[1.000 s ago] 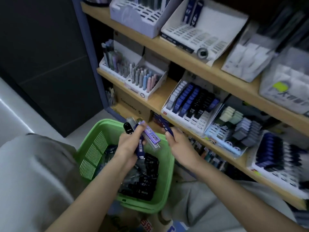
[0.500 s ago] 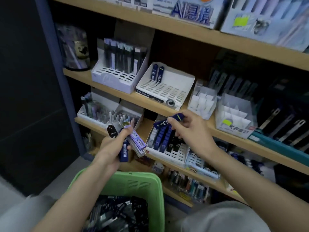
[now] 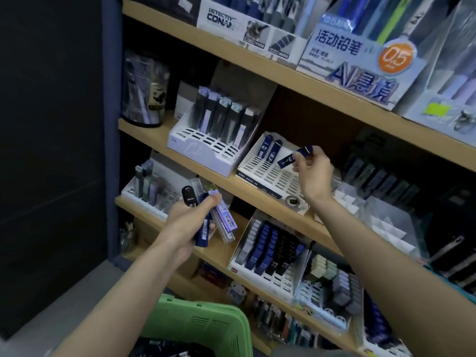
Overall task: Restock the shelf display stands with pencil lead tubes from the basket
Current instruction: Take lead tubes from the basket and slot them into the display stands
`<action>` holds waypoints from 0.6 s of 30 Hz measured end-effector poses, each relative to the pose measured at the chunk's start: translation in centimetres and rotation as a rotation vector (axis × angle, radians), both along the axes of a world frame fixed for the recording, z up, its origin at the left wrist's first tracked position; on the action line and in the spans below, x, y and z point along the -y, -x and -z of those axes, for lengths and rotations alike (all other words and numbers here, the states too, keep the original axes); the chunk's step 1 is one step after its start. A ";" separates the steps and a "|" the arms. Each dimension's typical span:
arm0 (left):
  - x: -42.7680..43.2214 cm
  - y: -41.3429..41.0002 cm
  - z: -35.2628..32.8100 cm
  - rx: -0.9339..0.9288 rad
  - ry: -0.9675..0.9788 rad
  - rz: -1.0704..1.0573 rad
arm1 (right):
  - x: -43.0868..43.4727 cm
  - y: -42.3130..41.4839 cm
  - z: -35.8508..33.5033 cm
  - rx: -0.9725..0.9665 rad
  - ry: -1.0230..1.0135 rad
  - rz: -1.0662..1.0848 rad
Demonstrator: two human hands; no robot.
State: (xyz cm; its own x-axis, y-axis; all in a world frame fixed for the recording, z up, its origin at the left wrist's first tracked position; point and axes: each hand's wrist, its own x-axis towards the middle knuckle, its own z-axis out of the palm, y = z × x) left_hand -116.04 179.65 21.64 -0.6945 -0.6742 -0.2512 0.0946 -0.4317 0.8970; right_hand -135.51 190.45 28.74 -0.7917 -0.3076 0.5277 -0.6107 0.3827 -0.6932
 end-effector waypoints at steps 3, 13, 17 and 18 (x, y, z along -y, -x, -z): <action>0.9 0.6 0.7 -0.004 0.000 0.007 | 0.6 1.5 0.1 -0.099 -0.096 0.059; 1.9 1.3 2.5 -0.029 -0.053 0.018 | 2.3 3.5 -0.5 -0.006 -0.310 0.111; 2.0 1.7 2.6 -0.044 -0.045 0.030 | 2.5 3.4 -1.1 -0.009 -0.322 0.109; 1.9 1.7 2.6 -0.046 -0.050 0.037 | 2.5 3.5 -1.3 -0.015 -0.351 0.105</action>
State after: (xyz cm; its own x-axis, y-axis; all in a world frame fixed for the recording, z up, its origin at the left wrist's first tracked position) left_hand -117.76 177.72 19.09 -0.7305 -0.6349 -0.2516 0.1181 -0.4802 0.8692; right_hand -139.05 187.97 30.07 -0.8216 -0.3897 0.4162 -0.5647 0.6569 -0.4996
